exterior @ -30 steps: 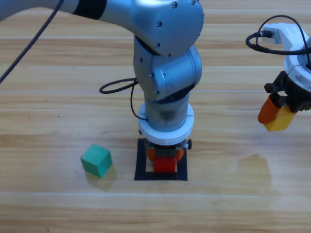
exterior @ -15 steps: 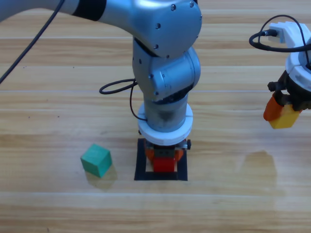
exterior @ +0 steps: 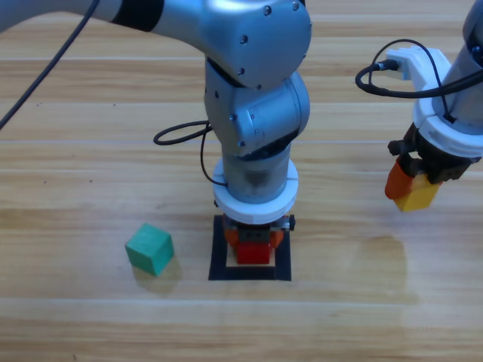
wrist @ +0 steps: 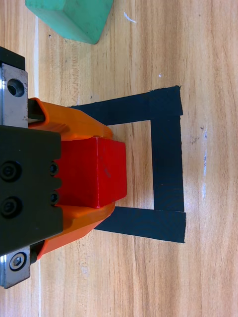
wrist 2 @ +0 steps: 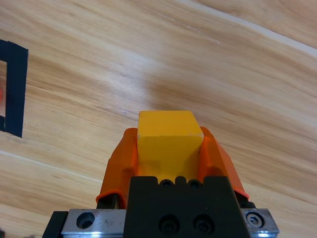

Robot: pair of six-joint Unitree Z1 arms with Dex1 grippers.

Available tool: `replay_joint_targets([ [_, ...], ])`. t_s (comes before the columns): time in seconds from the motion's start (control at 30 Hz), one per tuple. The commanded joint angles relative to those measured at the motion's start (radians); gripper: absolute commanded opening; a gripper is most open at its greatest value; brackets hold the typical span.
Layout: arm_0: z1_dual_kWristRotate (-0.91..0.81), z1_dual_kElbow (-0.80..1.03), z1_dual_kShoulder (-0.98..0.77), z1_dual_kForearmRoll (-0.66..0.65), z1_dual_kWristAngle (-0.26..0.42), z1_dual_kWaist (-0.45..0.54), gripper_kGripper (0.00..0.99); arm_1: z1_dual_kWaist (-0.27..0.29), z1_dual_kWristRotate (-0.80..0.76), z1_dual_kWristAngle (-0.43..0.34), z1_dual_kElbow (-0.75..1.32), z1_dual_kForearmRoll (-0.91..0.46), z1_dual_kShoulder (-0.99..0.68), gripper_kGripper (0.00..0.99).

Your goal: Stack the blocks in the rectangular block: red at the bottom, yellow in the middle, green on top

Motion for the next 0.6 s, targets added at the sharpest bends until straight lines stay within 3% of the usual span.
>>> replay_joint_targets([
  [0.03,0.000,0.033,0.064,-0.018,0.010,0.028,0.149,0.042,0.012,-0.026,-0.013,-0.015,0.067,0.000],
  [0.37,-0.024,0.039,0.045,-0.018,0.010,0.028,0.446,0.041,0.017,-0.026,-0.015,-0.015,0.067,0.000],
  [0.6,-0.041,0.037,0.045,-0.018,0.010,0.018,0.747,0.042,0.018,-0.028,-0.016,-0.016,0.067,0.000],
])
